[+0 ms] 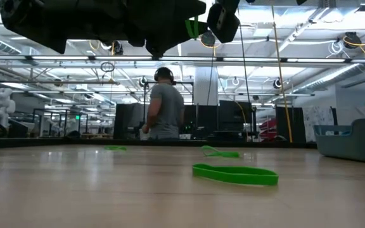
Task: Sort rubber bands into baskets
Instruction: Put the green rubber band into the green bin
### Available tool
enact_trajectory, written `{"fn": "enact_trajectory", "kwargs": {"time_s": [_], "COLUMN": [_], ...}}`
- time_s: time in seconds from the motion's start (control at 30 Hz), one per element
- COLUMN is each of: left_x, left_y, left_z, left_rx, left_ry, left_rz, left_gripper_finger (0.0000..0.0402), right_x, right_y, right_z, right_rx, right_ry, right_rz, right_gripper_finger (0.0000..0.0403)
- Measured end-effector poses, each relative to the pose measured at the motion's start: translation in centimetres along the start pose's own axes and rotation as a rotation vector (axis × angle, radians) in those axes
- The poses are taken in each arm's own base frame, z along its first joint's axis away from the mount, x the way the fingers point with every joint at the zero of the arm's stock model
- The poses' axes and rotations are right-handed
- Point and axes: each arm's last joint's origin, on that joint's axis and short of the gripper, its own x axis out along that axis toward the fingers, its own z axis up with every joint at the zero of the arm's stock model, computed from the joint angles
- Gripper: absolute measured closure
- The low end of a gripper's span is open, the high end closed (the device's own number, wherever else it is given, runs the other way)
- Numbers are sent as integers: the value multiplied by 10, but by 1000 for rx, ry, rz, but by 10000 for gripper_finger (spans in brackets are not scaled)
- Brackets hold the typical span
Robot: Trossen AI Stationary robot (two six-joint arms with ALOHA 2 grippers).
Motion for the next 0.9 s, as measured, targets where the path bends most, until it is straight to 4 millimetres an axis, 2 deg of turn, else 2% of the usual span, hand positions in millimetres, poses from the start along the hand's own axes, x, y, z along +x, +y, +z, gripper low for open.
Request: {"fn": "enact_trajectory", "kwargs": {"time_s": [0.33, 0.5, 0.67, 0.8, 0.9], "left_x": [0, 0, -5, -21, -40], "left_y": [0, 0, 2, -4, -14], "left_z": [0, 0, 7, 23, 35], "left_rx": [-1, -1, -51, -112, -158], "left_ry": [3, 1, 44, 146, 251], "left_rz": [10, 10, 13, -13, -57], "left_gripper_finger": [383, 394, 398, 399, 400], "right_x": [0, 0, 0, -2, -2], "right_y": [-2, -1, -3, -2, -1], "right_z": [-5, -2, -1, 5, 8], "right_rx": [-16, -45, -63, -66, -83], "right_ry": [46, 22, 29, 76, 96], "right_rz": [-24, -11, 3, 75, 105], "right_gripper_finger": [402, 380, 327, 280, 251]}}
